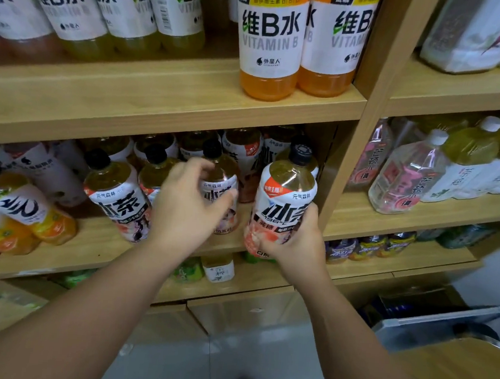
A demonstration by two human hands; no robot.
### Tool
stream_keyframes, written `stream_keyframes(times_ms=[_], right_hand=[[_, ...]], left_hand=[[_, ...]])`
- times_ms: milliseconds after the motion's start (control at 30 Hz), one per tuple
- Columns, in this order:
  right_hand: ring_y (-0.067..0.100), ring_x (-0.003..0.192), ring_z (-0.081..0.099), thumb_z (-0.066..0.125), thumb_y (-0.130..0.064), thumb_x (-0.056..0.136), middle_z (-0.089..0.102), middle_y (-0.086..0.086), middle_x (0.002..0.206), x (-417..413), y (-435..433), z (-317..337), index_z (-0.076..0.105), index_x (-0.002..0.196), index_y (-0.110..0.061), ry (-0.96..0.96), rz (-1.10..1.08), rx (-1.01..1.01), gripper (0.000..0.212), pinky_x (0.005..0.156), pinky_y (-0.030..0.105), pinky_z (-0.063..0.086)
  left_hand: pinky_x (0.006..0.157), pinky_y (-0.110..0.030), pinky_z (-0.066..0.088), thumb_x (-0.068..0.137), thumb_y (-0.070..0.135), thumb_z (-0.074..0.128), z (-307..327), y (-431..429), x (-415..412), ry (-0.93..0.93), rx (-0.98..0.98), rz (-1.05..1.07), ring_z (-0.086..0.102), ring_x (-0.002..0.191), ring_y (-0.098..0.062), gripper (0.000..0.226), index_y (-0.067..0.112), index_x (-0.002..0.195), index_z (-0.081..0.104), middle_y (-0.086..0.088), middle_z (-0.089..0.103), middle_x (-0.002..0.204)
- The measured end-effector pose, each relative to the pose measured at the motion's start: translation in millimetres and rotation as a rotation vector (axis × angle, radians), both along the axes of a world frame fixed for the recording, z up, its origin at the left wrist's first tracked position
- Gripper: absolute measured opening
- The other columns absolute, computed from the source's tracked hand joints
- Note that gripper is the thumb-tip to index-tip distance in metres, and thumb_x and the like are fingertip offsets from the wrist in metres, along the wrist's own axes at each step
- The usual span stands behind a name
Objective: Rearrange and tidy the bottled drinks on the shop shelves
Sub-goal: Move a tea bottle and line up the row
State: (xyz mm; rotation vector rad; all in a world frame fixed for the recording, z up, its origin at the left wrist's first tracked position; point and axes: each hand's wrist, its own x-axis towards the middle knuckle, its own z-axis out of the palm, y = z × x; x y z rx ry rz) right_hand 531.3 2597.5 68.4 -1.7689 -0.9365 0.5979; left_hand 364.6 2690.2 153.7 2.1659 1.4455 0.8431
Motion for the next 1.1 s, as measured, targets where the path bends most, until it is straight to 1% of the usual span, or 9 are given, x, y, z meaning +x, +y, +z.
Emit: stream_keyframes(times_ms=[100, 200, 367, 533, 633, 767, 900, 967, 1100], right_hand=[[0.000, 0.106, 0.061, 0.095, -0.024, 0.064, 0.062, -0.024, 0.109, -1, 6, 3, 0.038, 0.117, -0.045, -0.034, 0.015, -0.013, 0.081, 0.092, 0.026, 0.053], [0.007, 0.117, 0.061, 0.094, -0.024, 0.064, 0.062, -0.021, 0.118, -8, 12, -2, 0.039, 0.119, -0.046, -0.062, 0.051, -0.031, 0.081, 0.098, 0.032, 0.053], [-0.002, 0.113, 0.054, 0.093, -0.018, 0.068, 0.057, -0.024, 0.114, -15, 16, -15, 0.043, 0.137, -0.029, -0.036, 0.030, -0.057, 0.086, 0.096, 0.021, 0.047], [0.004, 0.123, 0.058, 0.093, -0.014, 0.066, 0.062, -0.017, 0.127, -13, 21, -24, 0.042, 0.133, -0.033, 0.009, 0.008, -0.068, 0.087, 0.104, 0.034, 0.053], [0.002, 0.120, 0.057, 0.094, -0.014, 0.066, 0.061, -0.018, 0.124, -18, 23, -23, 0.045, 0.133, -0.030, -0.008, -0.018, -0.059, 0.084, 0.104, 0.032, 0.052], [0.008, 0.119, 0.055, 0.095, -0.032, 0.061, 0.057, -0.008, 0.133, -28, 25, -24, 0.048, 0.136, -0.030, -0.211, -0.115, -0.072, 0.089, 0.099, 0.030, 0.051], [0.019, 0.121, 0.058, 0.095, -0.040, 0.061, 0.058, -0.002, 0.131, -30, 26, -27, 0.047, 0.136, -0.025, -0.315, -0.146, -0.194, 0.090, 0.099, 0.038, 0.053], [0.020, 0.122, 0.057, 0.094, -0.041, 0.062, 0.058, 0.002, 0.132, -30, 28, -29, 0.047, 0.139, -0.018, -0.332, -0.149, -0.231, 0.094, 0.100, 0.033, 0.050], [0.018, 0.118, 0.058, 0.092, -0.038, 0.067, 0.062, 0.001, 0.123, -31, 38, -23, 0.056, 0.127, -0.015, -0.354, -0.147, -0.280, 0.074, 0.096, 0.026, 0.047]], left_hand=[[0.086, -0.043, 0.045, 0.076, 0.063, 0.075, 4, 23, -5, 0.299, 0.189, 0.136, 0.056, 0.107, -0.035, 0.067, 0.015, 0.122, 0.064, -0.011, 0.062, 0.110], [0.083, -0.044, 0.038, 0.069, 0.086, 0.059, 4, 34, 4, 0.601, 0.282, 0.159, 0.056, 0.098, -0.037, 0.077, 0.015, 0.097, 0.070, -0.008, 0.064, 0.094], [0.086, -0.044, 0.035, 0.078, 0.087, 0.044, -11, 38, 9, 0.723, 0.294, 0.136, 0.054, 0.102, -0.034, 0.081, 0.014, 0.102, 0.067, -0.008, 0.064, 0.097], [0.092, -0.045, 0.034, 0.083, 0.081, 0.048, -11, 43, 10, 0.701, 0.266, 0.085, 0.056, 0.101, -0.031, 0.072, 0.015, 0.102, 0.064, -0.007, 0.065, 0.093], [0.093, -0.046, 0.035, 0.083, 0.079, 0.050, -11, 44, 6, 0.705, 0.279, 0.065, 0.053, 0.104, -0.031, 0.070, 0.013, 0.100, 0.065, -0.006, 0.062, 0.090], [0.094, -0.046, 0.035, 0.082, 0.079, 0.052, -10, 42, -2, 0.695, 0.286, 0.056, 0.054, 0.102, -0.032, 0.070, 0.012, 0.097, 0.064, -0.007, 0.063, 0.087], [0.091, -0.045, 0.034, 0.078, 0.078, 0.057, -8, 42, -3, 0.659, 0.276, 0.052, 0.055, 0.099, -0.032, 0.067, 0.013, 0.089, 0.064, -0.004, 0.053, 0.077], [0.087, -0.045, 0.034, 0.075, 0.077, 0.061, -9, 42, -5, 0.625, 0.305, 0.049, 0.054, 0.098, -0.032, 0.065, 0.012, 0.085, 0.065, -0.005, 0.060, 0.077], [0.085, -0.046, 0.035, 0.071, 0.073, 0.067, -15, 43, -12, 0.563, 0.357, 0.037, 0.053, 0.099, -0.033, 0.063, 0.011, 0.078, 0.063, -0.007, 0.064, 0.077]])
